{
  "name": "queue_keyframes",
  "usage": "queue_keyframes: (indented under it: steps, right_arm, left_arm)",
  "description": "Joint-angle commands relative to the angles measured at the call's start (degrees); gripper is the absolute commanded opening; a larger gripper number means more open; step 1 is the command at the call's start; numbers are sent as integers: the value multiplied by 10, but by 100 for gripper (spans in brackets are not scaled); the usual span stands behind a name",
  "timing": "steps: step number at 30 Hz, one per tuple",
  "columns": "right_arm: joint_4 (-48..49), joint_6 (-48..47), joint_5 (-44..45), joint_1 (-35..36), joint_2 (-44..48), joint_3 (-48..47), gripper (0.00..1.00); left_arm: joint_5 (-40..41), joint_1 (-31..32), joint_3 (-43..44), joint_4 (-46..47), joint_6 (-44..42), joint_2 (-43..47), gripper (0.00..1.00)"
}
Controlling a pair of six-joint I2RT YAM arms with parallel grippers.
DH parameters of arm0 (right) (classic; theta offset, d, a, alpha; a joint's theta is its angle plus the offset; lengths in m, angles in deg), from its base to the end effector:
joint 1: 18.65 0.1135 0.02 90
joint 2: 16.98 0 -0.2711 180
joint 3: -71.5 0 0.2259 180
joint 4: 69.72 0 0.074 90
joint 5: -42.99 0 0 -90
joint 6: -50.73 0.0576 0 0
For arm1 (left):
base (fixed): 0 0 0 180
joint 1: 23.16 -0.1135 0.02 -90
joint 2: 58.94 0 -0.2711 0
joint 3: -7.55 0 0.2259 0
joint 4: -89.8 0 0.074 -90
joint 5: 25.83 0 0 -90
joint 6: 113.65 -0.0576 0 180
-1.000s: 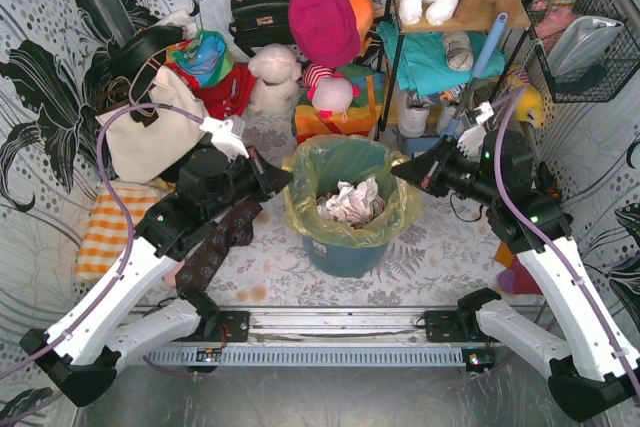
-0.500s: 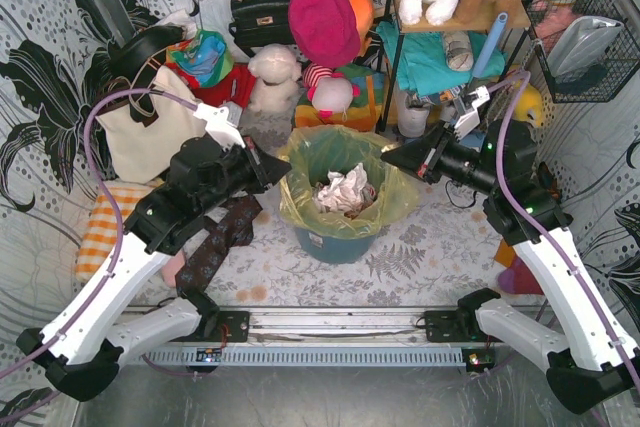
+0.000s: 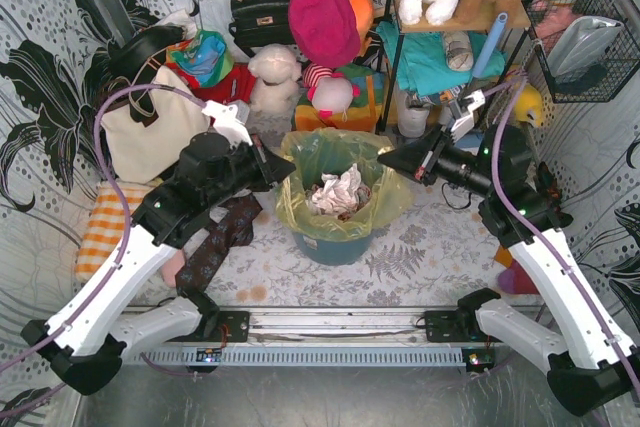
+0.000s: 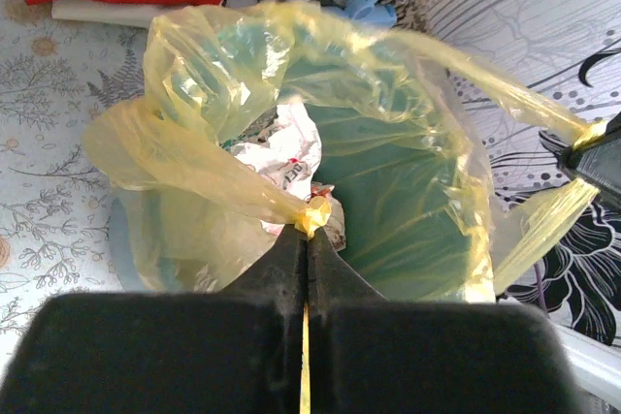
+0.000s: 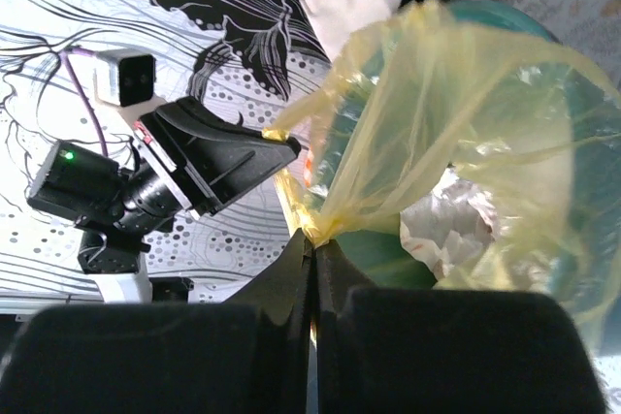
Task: Tie the trash bag
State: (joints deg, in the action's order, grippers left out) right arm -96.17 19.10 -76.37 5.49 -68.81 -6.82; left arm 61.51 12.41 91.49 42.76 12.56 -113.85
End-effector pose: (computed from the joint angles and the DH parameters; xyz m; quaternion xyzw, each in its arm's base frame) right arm 0.1517 0.0989 0.4275 0.0299 0.7063 0.5859 0.3963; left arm 0.1504 -0.1108 0.4043 0.0091 0.8089 -0.3597 0.4650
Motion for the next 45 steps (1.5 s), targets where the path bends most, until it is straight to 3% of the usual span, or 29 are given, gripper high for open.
queue_keyframes:
  steps: [1,4,14,24,35,45]
  right_arm:
    - [50,28,-31,6,13,56,0]
    - [84,42,-54,23,13,85,0]
    - [132,46,-16,138,-34,92,0]
    - [173,52,-14,179,-71,47,0]
    - [50,8,101,179,-61,-51,0]
    - [-21,-20,220,179,-17,-80,0]
  left_arm:
    - [-21,-3,-19,41,-13,-16,0]
    - [-35,-2,-27,44,-15,-32,0]
    - [-119,-3,-26,142,6,-87,0]
    - [-145,-2,5,96,-9,-33,0]
    - [-160,-10,52,59,-8,-9,0]
    - [-111,-18,92,59,0,-2,0]
